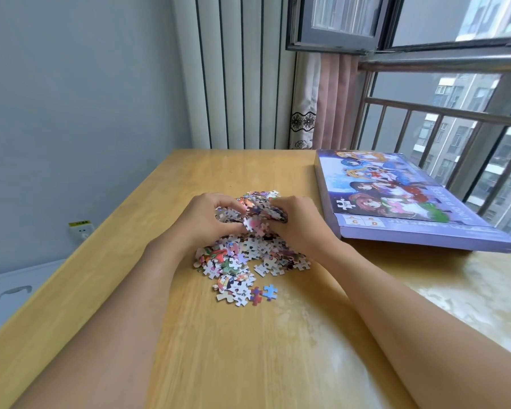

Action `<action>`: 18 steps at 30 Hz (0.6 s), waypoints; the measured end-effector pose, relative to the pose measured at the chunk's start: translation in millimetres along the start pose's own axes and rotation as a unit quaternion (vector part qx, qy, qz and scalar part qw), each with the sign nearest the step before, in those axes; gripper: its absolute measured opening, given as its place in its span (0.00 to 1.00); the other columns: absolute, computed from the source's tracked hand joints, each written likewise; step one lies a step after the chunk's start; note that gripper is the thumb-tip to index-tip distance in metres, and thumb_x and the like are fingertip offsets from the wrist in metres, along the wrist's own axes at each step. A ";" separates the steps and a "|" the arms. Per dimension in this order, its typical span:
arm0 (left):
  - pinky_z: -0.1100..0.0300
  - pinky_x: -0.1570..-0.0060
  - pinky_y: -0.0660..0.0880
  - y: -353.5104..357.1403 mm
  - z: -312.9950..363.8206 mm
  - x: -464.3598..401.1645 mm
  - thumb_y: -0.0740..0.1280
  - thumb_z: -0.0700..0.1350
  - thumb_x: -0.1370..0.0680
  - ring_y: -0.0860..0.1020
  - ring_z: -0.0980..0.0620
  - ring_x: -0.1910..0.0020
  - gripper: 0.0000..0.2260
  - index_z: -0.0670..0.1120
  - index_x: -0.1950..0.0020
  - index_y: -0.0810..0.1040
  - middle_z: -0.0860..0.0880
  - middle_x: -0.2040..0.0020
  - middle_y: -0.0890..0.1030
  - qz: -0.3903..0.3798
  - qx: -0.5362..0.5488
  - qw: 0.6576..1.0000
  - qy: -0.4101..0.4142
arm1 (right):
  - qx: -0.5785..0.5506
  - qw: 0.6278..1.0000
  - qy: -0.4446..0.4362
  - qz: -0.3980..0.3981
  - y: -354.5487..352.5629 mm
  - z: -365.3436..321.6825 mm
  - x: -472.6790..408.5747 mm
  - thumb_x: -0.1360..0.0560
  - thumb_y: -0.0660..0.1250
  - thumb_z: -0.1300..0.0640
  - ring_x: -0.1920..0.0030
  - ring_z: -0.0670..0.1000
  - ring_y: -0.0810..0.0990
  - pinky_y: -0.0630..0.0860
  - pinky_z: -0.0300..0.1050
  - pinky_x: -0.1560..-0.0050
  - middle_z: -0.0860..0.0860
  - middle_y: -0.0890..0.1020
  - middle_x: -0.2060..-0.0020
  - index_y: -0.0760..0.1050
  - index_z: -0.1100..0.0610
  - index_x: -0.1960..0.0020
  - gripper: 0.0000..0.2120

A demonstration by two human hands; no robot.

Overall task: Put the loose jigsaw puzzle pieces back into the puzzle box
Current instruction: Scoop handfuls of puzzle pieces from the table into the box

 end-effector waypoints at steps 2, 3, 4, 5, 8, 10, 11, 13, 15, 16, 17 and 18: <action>0.58 0.37 0.66 -2.6 2.0 1.1 0.81 0.53 0.34 0.72 0.56 0.33 0.17 0.59 0.47 0.83 0.57 0.36 0.79 0.004 -0.008 1.000 0.000 | -0.016 0.999 0.017 0.023 -6.2 -0.4 0.9 0.24 0.74 0.55 0.73 0.44 0.68 0.62 0.37 0.72 0.44 0.74 0.73 0.73 0.53 0.64 0.13; 0.58 0.36 0.66 -3.6 2.6 1.7 0.82 0.55 0.35 0.73 0.57 0.33 0.19 0.59 0.46 0.83 0.58 0.36 0.79 0.005 -0.007 1.000 0.000 | -0.035 0.998 0.028 0.033 -9.6 -0.6 1.6 0.25 0.75 0.55 0.73 0.45 0.68 0.62 0.37 0.73 0.45 0.75 0.73 0.74 0.53 0.63 0.12; 0.56 0.35 0.68 -4.2 2.4 1.8 0.82 0.56 0.36 0.73 0.57 0.33 0.20 0.60 0.46 0.83 0.58 0.37 0.79 0.004 -0.003 1.000 0.001 | -0.064 0.996 0.041 0.043 -12.1 0.0 1.3 0.25 0.75 0.55 0.74 0.44 0.69 0.63 0.35 0.73 0.45 0.77 0.72 0.77 0.54 0.62 0.10; 0.54 0.33 0.69 -4.6 2.1 1.7 0.82 0.57 0.37 0.73 0.57 0.33 0.21 0.61 0.46 0.83 0.59 0.38 0.80 0.003 0.003 1.000 0.005 | -0.098 0.992 0.053 0.054 -15.2 1.1 1.2 0.26 0.76 0.55 0.74 0.44 0.70 0.64 0.34 0.73 0.46 0.79 0.71 0.79 0.54 0.60 0.08; 0.49 0.32 0.72 -4.4 2.2 1.2 0.81 0.60 0.37 0.75 0.60 0.35 0.21 0.62 0.46 0.82 0.61 0.40 0.80 0.006 0.011 1.000 0.023 | -0.224 0.967 0.107 0.066 -23.3 2.8 1.7 0.27 0.78 0.55 0.70 0.49 0.77 0.72 0.41 0.69 0.56 0.84 0.66 0.83 0.59 0.56 0.08; 0.51 0.34 0.74 -2.1 5.7 0.9 0.80 0.58 0.34 0.76 0.62 0.37 0.18 0.60 0.45 0.83 0.61 0.41 0.81 0.019 0.022 0.999 0.035 | -0.352 0.919 0.168 0.051 -28.5 2.8 2.5 0.28 0.78 0.59 0.62 0.54 0.85 0.80 0.44 0.64 0.61 0.86 0.60 0.83 0.64 0.52 0.10; 0.52 0.35 0.75 -0.6 8.1 1.4 0.79 0.56 0.32 0.76 0.62 0.38 0.17 0.58 0.45 0.83 0.60 0.41 0.81 0.028 0.032 0.998 0.040 | -0.414 0.887 0.202 0.036 -31.0 0.3 3.9 0.28 0.78 0.61 0.58 0.57 0.86 0.83 0.48 0.59 0.63 0.86 0.56 0.82 0.66 0.49 0.12; 0.54 0.37 0.76 3.5 13.0 2.2 0.78 0.52 0.29 0.78 0.62 0.40 0.14 0.56 0.45 0.83 0.59 0.43 0.82 0.043 0.049 0.997 0.049 | -0.516 0.819 0.252 0.002 -36.5 -5.5 7.7 0.29 0.77 0.64 0.53 0.61 0.86 0.84 0.56 0.51 0.66 0.84 0.51 0.79 0.71 0.46 0.16; 0.54 0.38 0.77 6.8 16.3 3.4 0.77 0.49 0.27 0.78 0.63 0.42 0.11 0.56 0.46 0.83 0.60 0.45 0.83 0.052 0.052 0.996 0.056 | -0.591 0.758 0.276 -0.034 -41.9 -12.8 14.5 0.29 0.76 0.67 0.52 0.61 0.86 0.84 0.53 0.53 0.67 0.83 0.46 0.76 0.75 0.43 0.19; 0.54 0.39 0.77 8.8 18.1 4.2 0.77 0.48 0.27 0.79 0.63 0.42 0.11 0.56 0.46 0.83 0.60 0.45 0.83 0.055 0.055 0.995 0.061 | -0.610 0.737 0.286 -0.053 -45.1 -14.6 20.0 0.29 0.75 0.67 0.53 0.60 0.86 0.84 0.51 0.54 0.67 0.82 0.46 0.75 0.76 0.43 0.19; 0.54 0.39 0.77 10.7 20.3 4.6 0.76 0.46 0.26 0.79 0.63 0.42 0.11 0.55 0.46 0.83 0.60 0.45 0.83 0.057 0.055 0.995 0.067 | -0.618 0.724 0.297 -0.070 -48.4 -15.6 26.7 0.29 0.75 0.68 0.54 0.59 0.87 0.84 0.50 0.54 0.67 0.83 0.47 0.76 0.75 0.44 0.17; 0.55 0.39 0.77 13.2 23.2 5.0 0.75 0.45 0.26 0.79 0.63 0.42 0.11 0.55 0.45 0.83 0.60 0.45 0.83 0.057 0.052 0.994 0.077 | -0.620 0.717 0.307 -0.082 -51.2 -15.1 34.5 0.29 0.74 0.68 0.55 0.58 0.86 0.85 0.50 0.55 0.65 0.84 0.50 0.77 0.74 0.47 0.14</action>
Point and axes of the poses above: each hand's wrist, its own x-axis away from the middle knuckle, its own y-axis out of the palm, z = x × y, the point moved 1 cm from there along -x, towards the middle knuckle
